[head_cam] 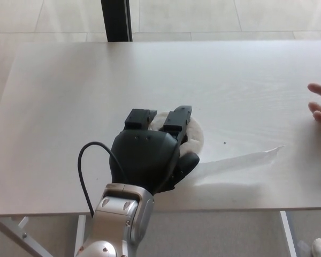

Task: A toilet paper roll is kept in the middle of the desk infront of the robot. The robot places its left hand on the top of the toilet paper roll to hold it still and uses its right hand to tear off a piece of toilet paper from it and hands the paper to a person

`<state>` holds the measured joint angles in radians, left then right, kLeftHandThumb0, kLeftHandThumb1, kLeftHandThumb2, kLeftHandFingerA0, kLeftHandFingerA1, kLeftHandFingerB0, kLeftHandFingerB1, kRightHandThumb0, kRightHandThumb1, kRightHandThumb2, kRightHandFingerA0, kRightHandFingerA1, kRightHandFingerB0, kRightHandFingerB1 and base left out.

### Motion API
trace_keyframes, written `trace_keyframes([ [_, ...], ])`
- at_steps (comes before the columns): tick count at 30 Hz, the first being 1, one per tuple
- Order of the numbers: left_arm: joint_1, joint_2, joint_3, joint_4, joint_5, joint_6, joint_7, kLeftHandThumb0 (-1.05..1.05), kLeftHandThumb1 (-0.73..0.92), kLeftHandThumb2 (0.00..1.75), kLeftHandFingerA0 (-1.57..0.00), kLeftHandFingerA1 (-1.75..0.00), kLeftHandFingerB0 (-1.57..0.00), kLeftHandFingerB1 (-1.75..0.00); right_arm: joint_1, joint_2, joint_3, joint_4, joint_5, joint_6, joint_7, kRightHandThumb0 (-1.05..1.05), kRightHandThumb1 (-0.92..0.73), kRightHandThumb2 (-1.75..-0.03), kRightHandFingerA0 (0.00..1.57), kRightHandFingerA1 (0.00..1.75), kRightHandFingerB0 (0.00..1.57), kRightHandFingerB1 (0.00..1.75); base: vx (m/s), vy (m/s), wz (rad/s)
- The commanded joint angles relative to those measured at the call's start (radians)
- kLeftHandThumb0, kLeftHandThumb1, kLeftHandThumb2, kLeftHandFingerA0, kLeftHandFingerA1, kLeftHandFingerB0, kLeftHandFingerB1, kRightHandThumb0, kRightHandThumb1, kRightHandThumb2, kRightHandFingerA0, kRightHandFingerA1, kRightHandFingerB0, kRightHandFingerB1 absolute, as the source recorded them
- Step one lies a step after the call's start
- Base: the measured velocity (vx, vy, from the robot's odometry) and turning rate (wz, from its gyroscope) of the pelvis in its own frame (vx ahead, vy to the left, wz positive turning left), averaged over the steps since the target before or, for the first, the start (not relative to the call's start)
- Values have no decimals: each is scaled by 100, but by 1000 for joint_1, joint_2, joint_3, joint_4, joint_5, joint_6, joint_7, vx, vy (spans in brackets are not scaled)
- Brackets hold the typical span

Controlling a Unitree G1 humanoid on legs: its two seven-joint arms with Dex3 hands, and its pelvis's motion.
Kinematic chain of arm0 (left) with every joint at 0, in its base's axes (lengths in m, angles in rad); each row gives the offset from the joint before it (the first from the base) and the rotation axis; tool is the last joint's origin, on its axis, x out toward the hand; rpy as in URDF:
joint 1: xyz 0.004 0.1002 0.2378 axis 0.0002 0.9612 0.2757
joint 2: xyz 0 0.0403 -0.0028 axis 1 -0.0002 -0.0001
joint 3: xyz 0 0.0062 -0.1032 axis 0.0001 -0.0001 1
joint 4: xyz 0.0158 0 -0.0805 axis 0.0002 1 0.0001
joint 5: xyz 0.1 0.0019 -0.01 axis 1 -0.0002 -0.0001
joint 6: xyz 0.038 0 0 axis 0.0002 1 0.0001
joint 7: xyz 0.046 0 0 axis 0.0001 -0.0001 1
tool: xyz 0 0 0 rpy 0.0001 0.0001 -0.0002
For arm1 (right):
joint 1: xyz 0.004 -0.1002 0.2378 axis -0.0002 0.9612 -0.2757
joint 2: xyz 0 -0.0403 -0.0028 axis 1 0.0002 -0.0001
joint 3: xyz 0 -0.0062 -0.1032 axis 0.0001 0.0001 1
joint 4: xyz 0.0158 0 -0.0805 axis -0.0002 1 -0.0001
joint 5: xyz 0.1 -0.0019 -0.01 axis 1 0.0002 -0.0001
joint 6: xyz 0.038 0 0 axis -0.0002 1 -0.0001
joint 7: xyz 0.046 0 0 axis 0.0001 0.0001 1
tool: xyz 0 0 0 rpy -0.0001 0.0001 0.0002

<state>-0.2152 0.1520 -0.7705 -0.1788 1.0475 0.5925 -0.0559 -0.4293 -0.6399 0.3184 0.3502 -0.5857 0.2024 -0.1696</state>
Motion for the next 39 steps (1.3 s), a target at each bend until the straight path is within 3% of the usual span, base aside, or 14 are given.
trace_keyframes([
  [1,108,41,-32,95,-39,21,-175,-60,92,69,-23,-57,-20,-31,79,-82,-164,-281,87,92,199,-105,-90,-68,0,0,0,0,0,0,0],
  [5,109,22,19,77,-95,29,-182,-61,92,72,-21,-57,-18,-32,152,-138,-283,-479,139,136,313,-105,-78,-93,0,0,0,0,0,0,0],
  [8,102,-45,138,12,-216,70,-213,-64,92,75,-66,-143,-18,-34,277,-146,-498,-677,279,107,379,-104,-80,-89,0,0,0,0,0,0,0],
  [11,68,-79,194,-24,-247,100,-252,-65,92,71,-87,-145,-17,-34,339,-143,-623,-759,349,122,443,-104,-80,-90,0,0,0,0,0,0,0],
  [14,-46,-184,371,-73,-360,212,-307,-86,78,110,-35,-62,-9,-42,452,-118,-809,-845,386,142,495,-105,-82,-92,0,0,0,0,0,0,0],
  [15,-101,-246,468,-86,-420,263,-309,-81,92,69,-26,-47,-11,-29,493,-110,-871,-869,391,157,517,-105,-92,-83,0,0,0,0,0,0,0],
  [19,-254,-283,643,-99,-524,321,-353,-87,76,118,-4,-44,-8,-19,618,-40,-1030,-890,467,145,548,-105,-79,-116,0,32,0,12,0,0,0],
  [29,-504,-242,1017,-240,-716,387,-383,-100,90,131,0,-28,0,-9,864,60,-1247,-784,518,64,541,-105,-75,-115,0,43,0,29,0,0,0],
  [31,-560,-269,1111,-283,-734,458,-366,-95,92,84,0,-39,0,-13,870,57,-1251,-783,524,61,542,-105,-75,-115,0,43,0,29,0,0,0],
  [32,-601,-277,1184,-322,-746,518,-363,-82,73,117,0,-43,0,-24,873,55,-1255,-780,527,59,544,-105,-75,-115,0,43,0,29,0,0,0],
  [33,-611,-268,1219,-342,-759,533,-374,-75,89,68,-11,-47,-10,-29,875,54,-1256,-779,529,58,544,-105,-75,-115,0,43,0,29,0,0,0],
  [34,-604,-230,1277,-373,-790,534,-406,-37,56,109,-10,-53,0,-47,881,55,-1256,-779,534,55,542,-105,-75,-115,0,43,0,29,0,0,0],
  [35,-605,-215,1322,-387,-808,545,-421,-52,68,60,-28,-46,-26,-37,884,55,-1257,-779,537,54,542,-105,-75,-115,0,43,0,29,0,0,0],
  [39,-555,-168,1642,-500,-897,561,-436,-5,17,75,-51,-63,-46,-59,893,59,-1262,-778,549,52,536,-105,-75,-115,0,43,0,29,0,0,0],
])
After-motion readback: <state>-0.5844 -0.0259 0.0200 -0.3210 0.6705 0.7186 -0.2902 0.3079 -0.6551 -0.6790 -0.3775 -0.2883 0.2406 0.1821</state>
